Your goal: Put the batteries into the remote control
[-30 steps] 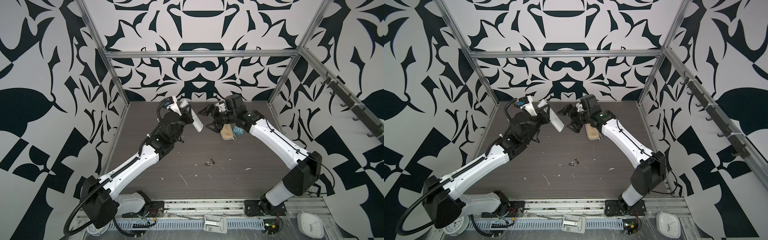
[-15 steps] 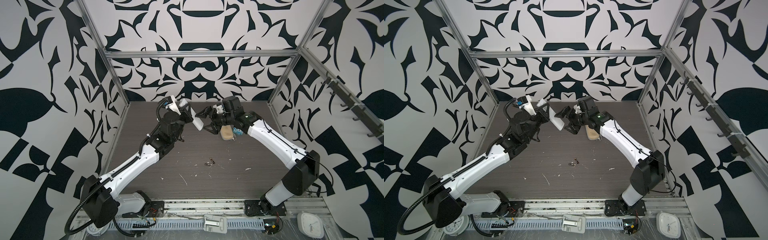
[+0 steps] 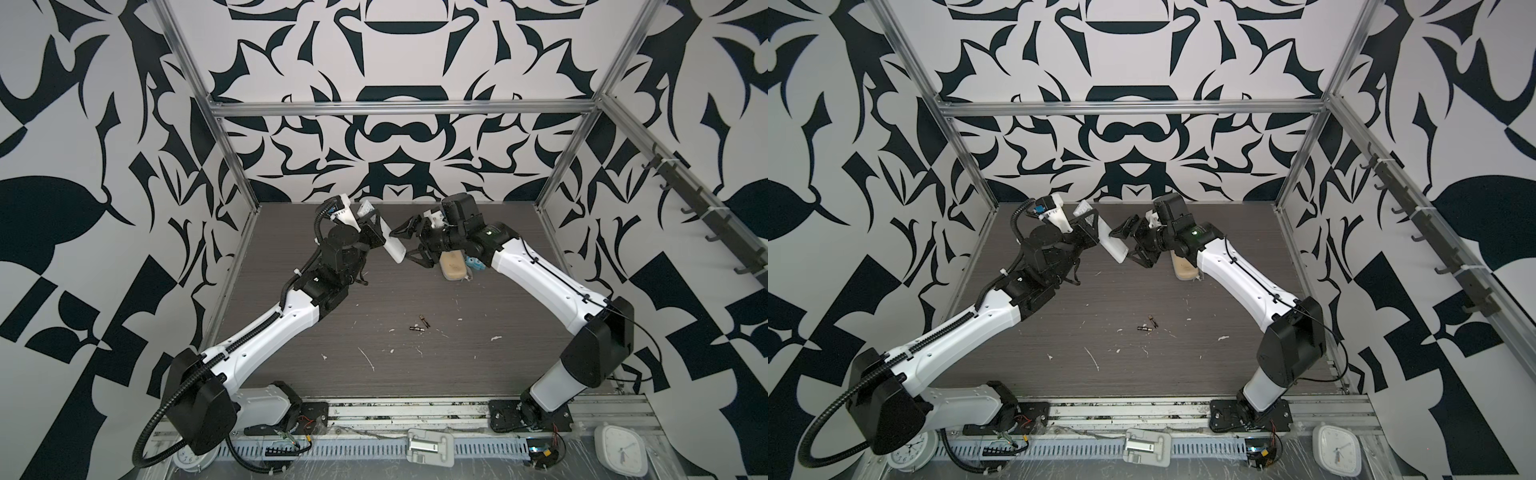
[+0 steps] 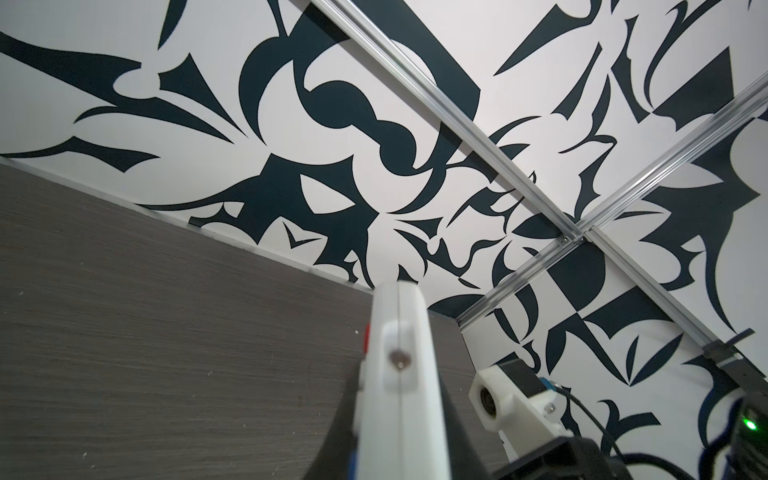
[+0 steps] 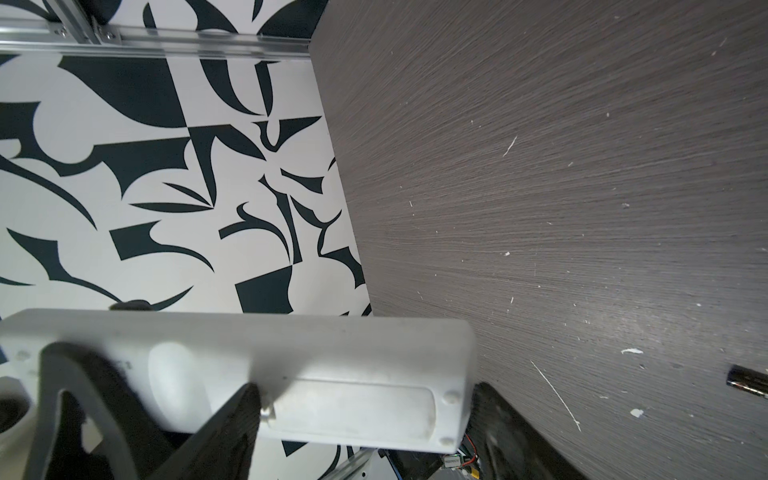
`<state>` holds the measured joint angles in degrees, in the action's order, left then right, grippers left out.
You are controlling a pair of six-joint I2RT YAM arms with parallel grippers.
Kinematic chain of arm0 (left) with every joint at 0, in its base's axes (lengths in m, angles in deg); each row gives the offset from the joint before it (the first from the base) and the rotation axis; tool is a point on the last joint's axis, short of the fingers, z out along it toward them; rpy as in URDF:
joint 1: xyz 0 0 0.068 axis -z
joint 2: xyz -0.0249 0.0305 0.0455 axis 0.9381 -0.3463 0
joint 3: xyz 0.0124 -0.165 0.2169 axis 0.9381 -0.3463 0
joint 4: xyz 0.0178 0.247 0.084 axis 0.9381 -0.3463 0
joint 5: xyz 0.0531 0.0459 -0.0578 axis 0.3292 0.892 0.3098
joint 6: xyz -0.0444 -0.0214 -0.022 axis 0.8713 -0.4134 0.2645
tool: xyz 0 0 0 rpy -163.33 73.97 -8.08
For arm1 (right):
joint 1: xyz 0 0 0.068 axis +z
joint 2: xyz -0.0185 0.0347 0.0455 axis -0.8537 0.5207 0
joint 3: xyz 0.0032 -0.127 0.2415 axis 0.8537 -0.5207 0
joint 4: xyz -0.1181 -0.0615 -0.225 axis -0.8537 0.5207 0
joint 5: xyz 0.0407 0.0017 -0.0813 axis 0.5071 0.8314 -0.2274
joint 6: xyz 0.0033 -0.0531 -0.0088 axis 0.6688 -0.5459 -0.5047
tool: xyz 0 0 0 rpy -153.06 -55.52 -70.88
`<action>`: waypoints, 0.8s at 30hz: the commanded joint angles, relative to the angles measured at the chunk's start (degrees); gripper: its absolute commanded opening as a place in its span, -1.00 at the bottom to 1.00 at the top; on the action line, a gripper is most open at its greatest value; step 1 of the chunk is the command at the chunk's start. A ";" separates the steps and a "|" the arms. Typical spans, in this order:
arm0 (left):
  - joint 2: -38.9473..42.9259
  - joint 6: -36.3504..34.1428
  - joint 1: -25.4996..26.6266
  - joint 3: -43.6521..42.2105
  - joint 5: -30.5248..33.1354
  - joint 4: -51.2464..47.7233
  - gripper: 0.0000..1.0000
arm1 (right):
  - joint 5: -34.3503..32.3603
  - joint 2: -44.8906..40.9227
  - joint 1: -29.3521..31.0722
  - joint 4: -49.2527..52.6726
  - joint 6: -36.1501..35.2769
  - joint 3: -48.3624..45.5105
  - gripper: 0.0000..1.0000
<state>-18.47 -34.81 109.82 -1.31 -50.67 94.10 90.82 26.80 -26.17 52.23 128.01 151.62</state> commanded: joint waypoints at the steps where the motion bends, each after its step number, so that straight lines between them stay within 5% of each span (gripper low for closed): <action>1: -1.40 4.27 0.44 0.43 -2.08 7.56 -1.00 | 0.20 0.57 0.86 -0.05 -1.26 0.00 0.58; 13: -2.55 4.54 0.44 1.40 -2.88 7.02 -1.00 | -0.21 0.22 0.88 1.00 -2.78 -0.50 0.49; 24: -0.99 3.90 0.43 0.06 -2.74 6.16 -1.00 | 0.25 -1.19 0.86 -1.49 -2.01 0.48 0.68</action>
<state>-21.22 -32.69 109.49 -1.31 -50.84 95.66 89.00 27.30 -26.50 52.86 126.46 151.07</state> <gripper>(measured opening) 0.202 0.841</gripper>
